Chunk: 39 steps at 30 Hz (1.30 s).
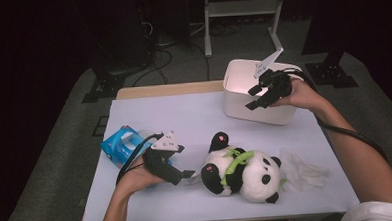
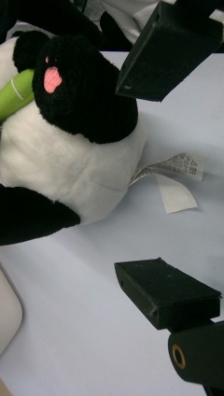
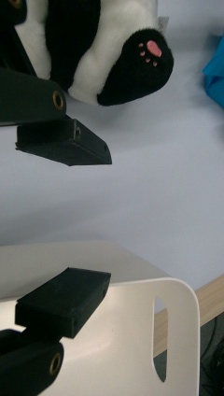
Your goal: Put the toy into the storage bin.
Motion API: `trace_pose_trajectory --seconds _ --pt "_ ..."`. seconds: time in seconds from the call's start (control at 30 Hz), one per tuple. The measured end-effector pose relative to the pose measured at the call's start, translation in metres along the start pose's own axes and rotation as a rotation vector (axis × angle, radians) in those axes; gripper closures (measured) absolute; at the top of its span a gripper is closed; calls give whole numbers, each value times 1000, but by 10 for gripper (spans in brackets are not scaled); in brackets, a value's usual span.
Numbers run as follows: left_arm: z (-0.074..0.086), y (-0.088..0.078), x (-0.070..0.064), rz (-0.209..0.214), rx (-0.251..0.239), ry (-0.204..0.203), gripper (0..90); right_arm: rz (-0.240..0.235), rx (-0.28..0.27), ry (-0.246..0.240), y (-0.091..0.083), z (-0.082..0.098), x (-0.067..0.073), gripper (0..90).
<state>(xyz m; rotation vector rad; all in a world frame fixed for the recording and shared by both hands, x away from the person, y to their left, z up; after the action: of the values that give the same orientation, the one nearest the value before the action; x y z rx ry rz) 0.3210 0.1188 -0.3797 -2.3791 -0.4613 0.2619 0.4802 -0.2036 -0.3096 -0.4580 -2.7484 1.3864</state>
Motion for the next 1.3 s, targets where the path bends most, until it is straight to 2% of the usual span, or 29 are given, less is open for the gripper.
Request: trace_pose_trajectory --seconds 0.43,0.7,1.1,1.23,1.3 --pt "1 -2 3 -8 0 -7 108 39 28 32 6 5 -18 394" --pt "5 -5 3 -10 -5 -18 108 62 59 31 15 7 -24 441" --pt "5 -4 3 -6 2 -14 108 76 92 37 28 10 -30 597" --pt "6 -5 4 -6 3 -16 108 60 108 48 33 9 -31 709" --pt "6 -6 3 -6 6 -17 108 49 112 47 34 9 -31 725"
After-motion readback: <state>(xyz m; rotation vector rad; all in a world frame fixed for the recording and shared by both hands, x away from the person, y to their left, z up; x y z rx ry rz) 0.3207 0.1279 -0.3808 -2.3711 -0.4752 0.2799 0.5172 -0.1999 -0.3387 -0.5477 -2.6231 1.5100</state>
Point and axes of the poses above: each handheld gripper's, and its own axes: y roughly forward along the jaws, z roughly out of its underside, x roughly to its left, the point moved 3 cm from there along y, roughly forward along the jaws, and after that the axes turned 4 degrees about -y, right-handed, at the moved point
